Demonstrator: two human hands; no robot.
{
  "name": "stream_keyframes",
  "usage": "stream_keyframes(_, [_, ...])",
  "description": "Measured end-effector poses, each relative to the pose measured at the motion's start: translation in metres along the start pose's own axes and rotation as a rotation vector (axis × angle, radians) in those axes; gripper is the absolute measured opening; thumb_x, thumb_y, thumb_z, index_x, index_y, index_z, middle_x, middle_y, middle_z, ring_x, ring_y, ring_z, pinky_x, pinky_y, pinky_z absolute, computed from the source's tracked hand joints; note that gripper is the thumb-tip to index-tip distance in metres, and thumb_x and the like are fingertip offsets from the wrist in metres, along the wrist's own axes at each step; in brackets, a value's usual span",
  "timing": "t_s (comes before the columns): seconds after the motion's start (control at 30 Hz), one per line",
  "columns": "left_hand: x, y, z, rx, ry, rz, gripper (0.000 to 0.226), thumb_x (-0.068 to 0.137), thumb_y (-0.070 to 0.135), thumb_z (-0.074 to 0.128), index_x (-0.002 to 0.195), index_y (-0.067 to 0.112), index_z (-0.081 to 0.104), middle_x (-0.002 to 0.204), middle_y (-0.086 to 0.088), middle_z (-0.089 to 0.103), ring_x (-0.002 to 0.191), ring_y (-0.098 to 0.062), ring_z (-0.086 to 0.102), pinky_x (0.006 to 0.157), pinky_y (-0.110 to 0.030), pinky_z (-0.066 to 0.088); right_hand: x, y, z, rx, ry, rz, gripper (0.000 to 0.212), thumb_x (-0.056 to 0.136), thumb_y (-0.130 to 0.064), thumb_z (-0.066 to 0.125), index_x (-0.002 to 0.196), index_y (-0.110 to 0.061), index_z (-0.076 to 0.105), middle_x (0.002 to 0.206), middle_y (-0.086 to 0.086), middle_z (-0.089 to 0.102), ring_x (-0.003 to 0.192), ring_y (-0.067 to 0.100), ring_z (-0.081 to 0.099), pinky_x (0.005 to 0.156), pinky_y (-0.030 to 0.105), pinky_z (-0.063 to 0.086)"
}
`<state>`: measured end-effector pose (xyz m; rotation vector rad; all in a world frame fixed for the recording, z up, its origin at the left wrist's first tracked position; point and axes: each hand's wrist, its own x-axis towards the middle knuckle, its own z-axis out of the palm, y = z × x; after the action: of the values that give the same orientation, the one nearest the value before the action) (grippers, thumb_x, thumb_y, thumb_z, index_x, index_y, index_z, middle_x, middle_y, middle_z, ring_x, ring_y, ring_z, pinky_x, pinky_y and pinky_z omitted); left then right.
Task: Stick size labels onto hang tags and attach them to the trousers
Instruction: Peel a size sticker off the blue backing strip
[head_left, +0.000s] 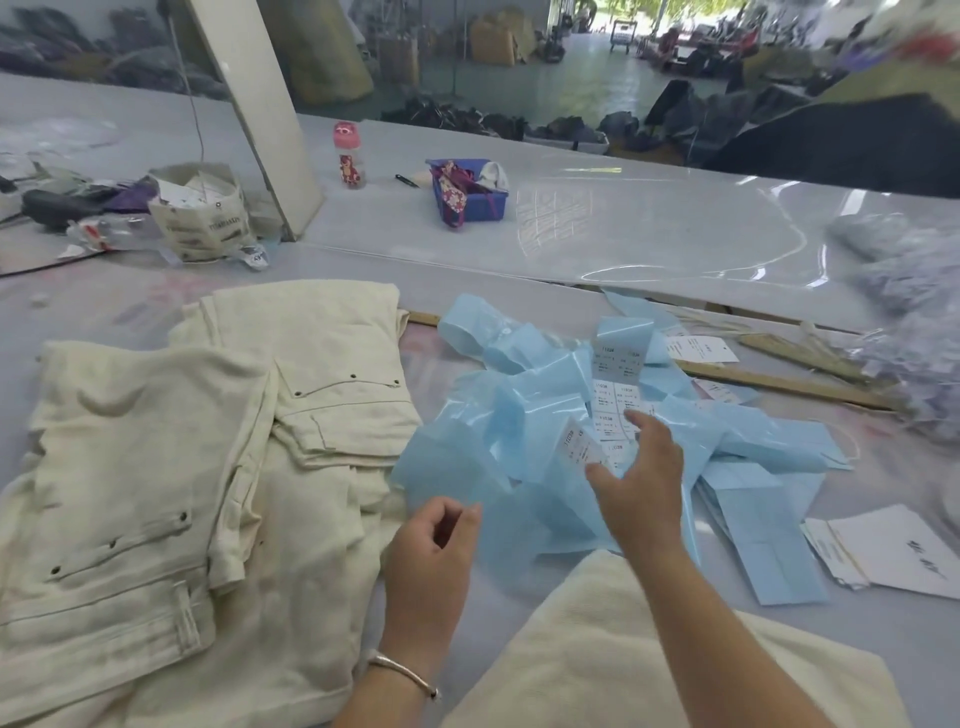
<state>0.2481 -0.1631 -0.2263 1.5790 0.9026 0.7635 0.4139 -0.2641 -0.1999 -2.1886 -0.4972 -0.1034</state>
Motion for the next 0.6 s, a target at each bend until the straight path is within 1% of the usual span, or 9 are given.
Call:
stream_keyframes(0.07, [-0.001, 0.0, 0.004, -0.003, -0.049, -0.005, 0.031, 0.088, 0.015, 0.067, 0.061, 0.009, 0.053, 0.047, 0.009, 0.044, 0.05, -0.009, 0.038, 0.052, -0.023, 0.034, 0.02, 0.01, -0.006, -0.114, -0.362, 0.179, 0.073, 0.075, -0.02, 0.077, 0.139, -0.019, 0.043, 0.137, 0.004, 0.047, 0.128, 0.024, 0.04, 0.107, 0.043, 0.034])
stream_keyframes(0.13, [-0.002, 0.0, 0.008, 0.007, -0.072, -0.006, 0.03, 0.088, 0.015, 0.068, 0.061, 0.012, 0.055, 0.049, 0.01, 0.048, 0.051, -0.008, 0.041, 0.053, -0.021, 0.036, 0.029, 0.015, -0.008, -0.26, -0.543, 0.186, 0.051, 0.074, -0.033, 0.078, 0.12, -0.026, 0.057, 0.121, -0.004, 0.06, 0.116, 0.018, 0.052, 0.102, 0.041, 0.037])
stream_keyframes(0.2, [-0.003, 0.002, 0.012, -0.007, -0.089, 0.005, 0.029, 0.087, 0.014, 0.069, 0.061, 0.014, 0.056, 0.051, 0.011, 0.051, 0.051, -0.004, 0.042, 0.053, -0.017, 0.037, 0.032, 0.017, -0.011, -0.251, -0.53, 0.137, 0.022, 0.075, -0.034, 0.078, 0.089, -0.024, 0.065, 0.097, -0.004, 0.068, 0.098, 0.018, 0.06, 0.094, 0.04, 0.041])
stream_keyframes(0.3, [-0.002, 0.009, 0.015, 0.025, -0.105, 0.097, 0.02, 0.086, 0.015, 0.071, 0.07, 0.021, 0.062, 0.067, 0.012, 0.062, 0.06, -0.002, 0.053, 0.058, -0.014, 0.04, 0.028, 0.012, -0.016, 0.048, -0.456, 0.089, 0.015, 0.076, -0.02, 0.079, 0.07, -0.014, 0.067, 0.073, 0.001, 0.066, 0.073, 0.016, 0.057, 0.07, 0.029, 0.043])
stream_keyframes(0.33, [0.0, 0.013, 0.016, 0.037, -0.113, 0.153, 0.016, 0.086, 0.017, 0.071, 0.075, 0.025, 0.064, 0.076, 0.014, 0.064, 0.068, -0.003, 0.057, 0.06, -0.014, 0.041, 0.026, 0.006, -0.018, 0.15, -0.446, 0.081, 0.015, 0.077, -0.016, 0.079, 0.069, -0.011, 0.066, 0.072, 0.005, 0.066, 0.069, 0.015, 0.056, 0.066, 0.026, 0.043])
stream_keyframes(0.4, [0.003, 0.022, 0.015, 0.072, -0.137, 0.274, 0.009, 0.085, 0.025, 0.068, 0.088, 0.034, 0.066, 0.094, 0.021, 0.064, 0.086, -0.006, 0.061, 0.065, -0.013, 0.043, 0.017, -0.007, -0.02, 0.35, -0.476, 0.081, 0.014, 0.079, -0.006, 0.075, 0.071, -0.008, 0.064, 0.075, 0.011, 0.069, 0.07, 0.018, 0.06, 0.069, 0.029, 0.046])
stream_keyframes(0.47, [0.008, 0.03, 0.014, 0.135, -0.147, 0.374, 0.022, 0.084, 0.031, 0.067, 0.105, 0.037, 0.065, 0.106, 0.028, 0.061, 0.101, -0.004, 0.057, 0.075, -0.012, 0.044, 0.006, -0.018, -0.02, 0.51, -0.513, 0.087, 0.013, 0.081, 0.003, 0.07, 0.078, -0.007, 0.063, 0.078, 0.01, 0.072, 0.073, 0.019, 0.064, 0.071, 0.028, 0.048])
stream_keyframes(0.53, [0.015, 0.033, 0.013, 0.197, -0.125, 0.414, 0.031, 0.085, 0.028, 0.072, 0.115, 0.031, 0.065, 0.111, 0.025, 0.063, 0.107, -0.002, 0.055, 0.087, -0.02, 0.046, -0.005, -0.025, -0.018, 0.626, -0.541, 0.116, 0.014, 0.082, 0.006, 0.067, 0.09, -0.006, 0.066, 0.082, 0.011, 0.074, 0.074, 0.018, 0.068, 0.07, 0.023, 0.052])
stream_keyframes(0.6, [0.019, 0.035, 0.013, 0.256, -0.104, 0.406, 0.036, 0.085, 0.025, 0.074, 0.12, 0.021, 0.065, 0.115, 0.014, 0.064, 0.11, -0.01, 0.057, 0.092, -0.034, 0.049, -0.014, -0.027, -0.017, 0.715, -0.579, 0.173, 0.024, 0.082, 0.008, 0.065, 0.103, -0.003, 0.067, 0.088, 0.016, 0.075, 0.078, 0.02, 0.07, 0.072, 0.021, 0.053])
